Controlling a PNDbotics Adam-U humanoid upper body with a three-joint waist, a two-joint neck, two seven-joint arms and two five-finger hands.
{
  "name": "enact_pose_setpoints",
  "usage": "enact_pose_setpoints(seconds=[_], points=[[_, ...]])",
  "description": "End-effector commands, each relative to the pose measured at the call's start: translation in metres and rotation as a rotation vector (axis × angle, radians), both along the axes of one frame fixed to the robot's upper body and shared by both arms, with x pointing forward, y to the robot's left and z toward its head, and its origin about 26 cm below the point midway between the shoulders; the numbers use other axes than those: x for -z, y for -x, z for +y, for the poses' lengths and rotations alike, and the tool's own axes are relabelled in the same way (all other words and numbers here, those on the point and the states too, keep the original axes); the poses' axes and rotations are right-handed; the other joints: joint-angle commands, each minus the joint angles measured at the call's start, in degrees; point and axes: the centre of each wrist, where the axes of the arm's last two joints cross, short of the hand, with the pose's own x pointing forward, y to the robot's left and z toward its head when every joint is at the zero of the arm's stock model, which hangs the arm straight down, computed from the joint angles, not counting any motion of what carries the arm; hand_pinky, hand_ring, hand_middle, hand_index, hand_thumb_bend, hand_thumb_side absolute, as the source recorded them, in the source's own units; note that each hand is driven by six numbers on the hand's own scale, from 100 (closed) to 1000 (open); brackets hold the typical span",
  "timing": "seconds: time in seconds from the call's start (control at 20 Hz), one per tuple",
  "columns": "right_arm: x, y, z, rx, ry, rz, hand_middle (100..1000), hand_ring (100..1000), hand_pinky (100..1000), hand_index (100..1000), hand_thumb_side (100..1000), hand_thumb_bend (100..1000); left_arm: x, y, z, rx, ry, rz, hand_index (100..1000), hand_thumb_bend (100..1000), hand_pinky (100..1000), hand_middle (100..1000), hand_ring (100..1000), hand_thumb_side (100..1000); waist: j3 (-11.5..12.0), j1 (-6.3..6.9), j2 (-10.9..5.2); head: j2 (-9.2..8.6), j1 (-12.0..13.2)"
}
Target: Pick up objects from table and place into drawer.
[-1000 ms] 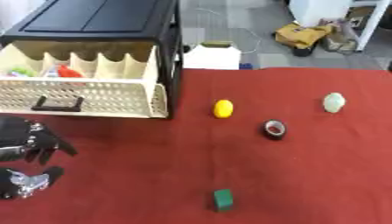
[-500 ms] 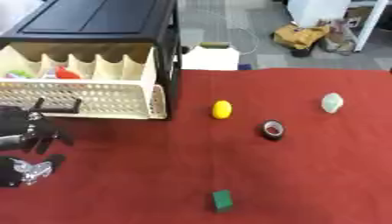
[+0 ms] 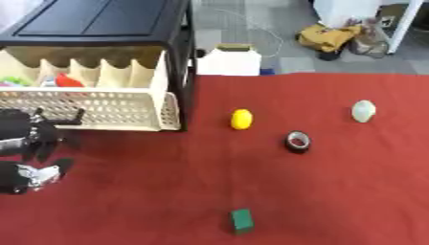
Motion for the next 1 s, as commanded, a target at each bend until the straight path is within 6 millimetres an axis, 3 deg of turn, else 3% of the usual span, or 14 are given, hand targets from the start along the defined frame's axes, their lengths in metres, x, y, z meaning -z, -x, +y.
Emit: enact_pose_setpoints(seconds=[0.05,0.4,0.8,1.0], points=[[-0.007,0.003,-0.001,0.011,0.024,-0.027,572,624,733,734,751,131,-0.013,0.0,0.003,-0.025,0.005,-0.044,862,100,275,441,427,1000,-0.13,0.15,-0.72,-0.78,0.19],[-0.007,0.003,-0.002,0.014,0.023,-0.025,571,620,735,733,735,137,-0.014,-0.007,0.004,-0.049,0.023,-0.07,878,100,275,453,435,1000,-0.47,0.29,-0.34,-1.28,0.18],[-0.006,0.003,-0.002,0.015,0.019,-0.025,570,620,736,733,729,136,-0.016,-0.015,0.007,-0.072,0.028,-0.097,906,100,302,557,501,1000,-0.78,0.36,-0.03,-1.62,0.4],[-0.006,0.003,-0.002,0.016,0.016,-0.024,570,620,736,733,729,138,-0.016,-0.017,0.008,-0.072,0.028,-0.109,904,100,305,565,505,1000,-0.9,0.33,0.06,-1.72,0.47]])
